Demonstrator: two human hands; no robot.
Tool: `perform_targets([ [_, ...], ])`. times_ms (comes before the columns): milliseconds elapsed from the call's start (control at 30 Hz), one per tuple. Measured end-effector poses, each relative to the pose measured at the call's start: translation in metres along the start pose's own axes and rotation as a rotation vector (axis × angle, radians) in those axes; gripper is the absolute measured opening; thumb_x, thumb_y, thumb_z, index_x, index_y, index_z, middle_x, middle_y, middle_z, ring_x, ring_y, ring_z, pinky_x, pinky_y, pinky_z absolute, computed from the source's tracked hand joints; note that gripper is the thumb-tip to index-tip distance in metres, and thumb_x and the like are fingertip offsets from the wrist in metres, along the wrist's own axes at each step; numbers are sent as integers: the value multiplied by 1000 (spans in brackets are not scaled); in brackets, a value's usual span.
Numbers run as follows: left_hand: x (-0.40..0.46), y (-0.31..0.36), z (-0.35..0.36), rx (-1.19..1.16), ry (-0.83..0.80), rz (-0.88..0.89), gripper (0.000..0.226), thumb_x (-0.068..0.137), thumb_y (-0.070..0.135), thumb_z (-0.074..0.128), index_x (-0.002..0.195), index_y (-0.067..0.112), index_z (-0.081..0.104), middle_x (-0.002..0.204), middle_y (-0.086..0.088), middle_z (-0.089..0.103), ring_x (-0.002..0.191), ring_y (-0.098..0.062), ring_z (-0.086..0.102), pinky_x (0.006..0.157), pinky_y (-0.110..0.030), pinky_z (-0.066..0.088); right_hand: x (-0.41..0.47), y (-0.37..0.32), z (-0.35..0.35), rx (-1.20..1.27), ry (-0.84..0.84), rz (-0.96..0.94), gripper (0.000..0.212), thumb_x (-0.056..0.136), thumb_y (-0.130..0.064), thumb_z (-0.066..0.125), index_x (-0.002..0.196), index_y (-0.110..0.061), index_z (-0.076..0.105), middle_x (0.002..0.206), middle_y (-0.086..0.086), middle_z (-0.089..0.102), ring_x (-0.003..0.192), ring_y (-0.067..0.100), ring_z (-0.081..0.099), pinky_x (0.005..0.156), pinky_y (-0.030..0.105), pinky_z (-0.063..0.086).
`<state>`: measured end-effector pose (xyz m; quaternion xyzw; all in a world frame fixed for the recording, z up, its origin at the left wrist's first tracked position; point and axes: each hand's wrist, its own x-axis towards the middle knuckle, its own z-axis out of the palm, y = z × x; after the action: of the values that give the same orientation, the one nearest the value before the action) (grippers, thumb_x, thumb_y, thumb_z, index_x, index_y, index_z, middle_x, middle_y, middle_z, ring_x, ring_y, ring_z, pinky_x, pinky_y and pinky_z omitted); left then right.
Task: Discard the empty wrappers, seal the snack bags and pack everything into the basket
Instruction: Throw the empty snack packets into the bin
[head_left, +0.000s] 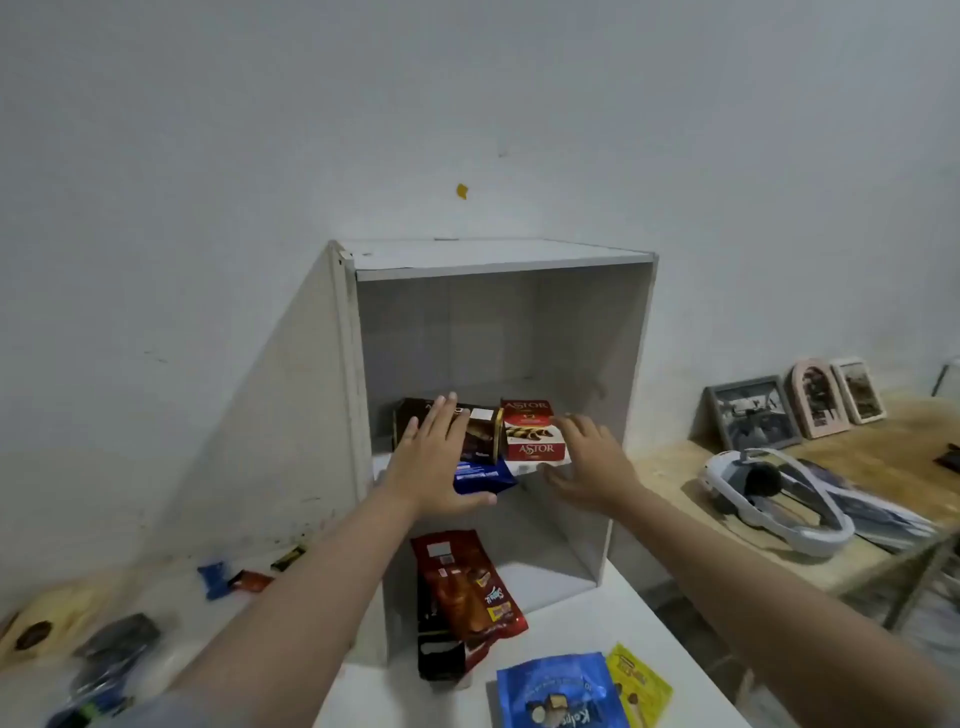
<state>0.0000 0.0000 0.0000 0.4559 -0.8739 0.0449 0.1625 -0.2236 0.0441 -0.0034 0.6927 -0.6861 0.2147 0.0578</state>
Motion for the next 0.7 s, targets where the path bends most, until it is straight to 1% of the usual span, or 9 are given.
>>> perform_targets([
  [133,38,-20,19,58,-111,8,133,56,85,58,151,18,-8,158,-4,-21,145,-24,-20,114,-57,-3,34,12,21,-53,-103,-31,74,85,-55,53,147,-25,25,155,1,28,141,26,27,115,54,23],
  [200,52,-26,26,54,-188,-7,138,52,86,60,151,21,-12,159,-4,-19,145,-26,-19,112,-59,-7,46,18,35,-67,-174,-48,78,85,-59,50,149,-26,19,158,-1,22,145,25,18,116,58,11],
  [267,62,-30,30,44,-254,-43,141,48,85,64,150,25,-14,160,-4,-16,146,-28,-17,111,-60,-9,54,23,44,-72,-221,-58,81,85,-61,48,150,-27,15,158,0,21,146,26,16,116,59,7],
  [300,66,-32,31,35,-284,-55,143,47,84,65,150,26,-15,160,-4,-15,146,-29,-17,111,-61,-10,56,25,47,-77,-228,-61,83,84,-63,49,150,-27,14,157,2,23,144,27,18,116,58,9],
  [400,73,-29,34,95,-340,-47,149,41,83,70,149,26,-16,160,-6,-11,146,-33,-11,111,-64,-6,60,36,51,-135,-219,-79,88,78,-72,49,148,-28,19,149,6,28,136,29,27,113,51,25],
  [433,74,-27,33,145,-350,-35,151,40,82,71,149,24,-16,159,-7,-9,146,-36,-7,111,-64,-3,60,38,50,-163,-217,-94,89,76,-74,50,147,-29,23,147,6,30,134,28,28,111,49,28],
  [500,75,-23,31,245,-348,-9,151,41,78,74,149,21,-15,159,-10,-4,145,-39,1,113,-62,5,62,42,49,-197,-207,-135,90,70,-75,56,142,-29,30,145,5,31,132,27,29,111,48,27],
  [600,72,-21,27,373,-296,34,143,49,70,77,151,18,-8,157,-14,6,142,-38,14,115,-54,20,61,44,50,-139,-215,-131,87,66,-68,67,135,-25,35,147,4,33,136,29,28,114,54,22],
  [700,69,-17,25,414,-212,39,132,55,66,76,151,15,0,152,-14,22,137,-34,26,109,-47,33,58,47,50,-88,-183,-137,70,72,-53,71,128,-24,40,143,2,41,133,29,36,110,50,32],
])
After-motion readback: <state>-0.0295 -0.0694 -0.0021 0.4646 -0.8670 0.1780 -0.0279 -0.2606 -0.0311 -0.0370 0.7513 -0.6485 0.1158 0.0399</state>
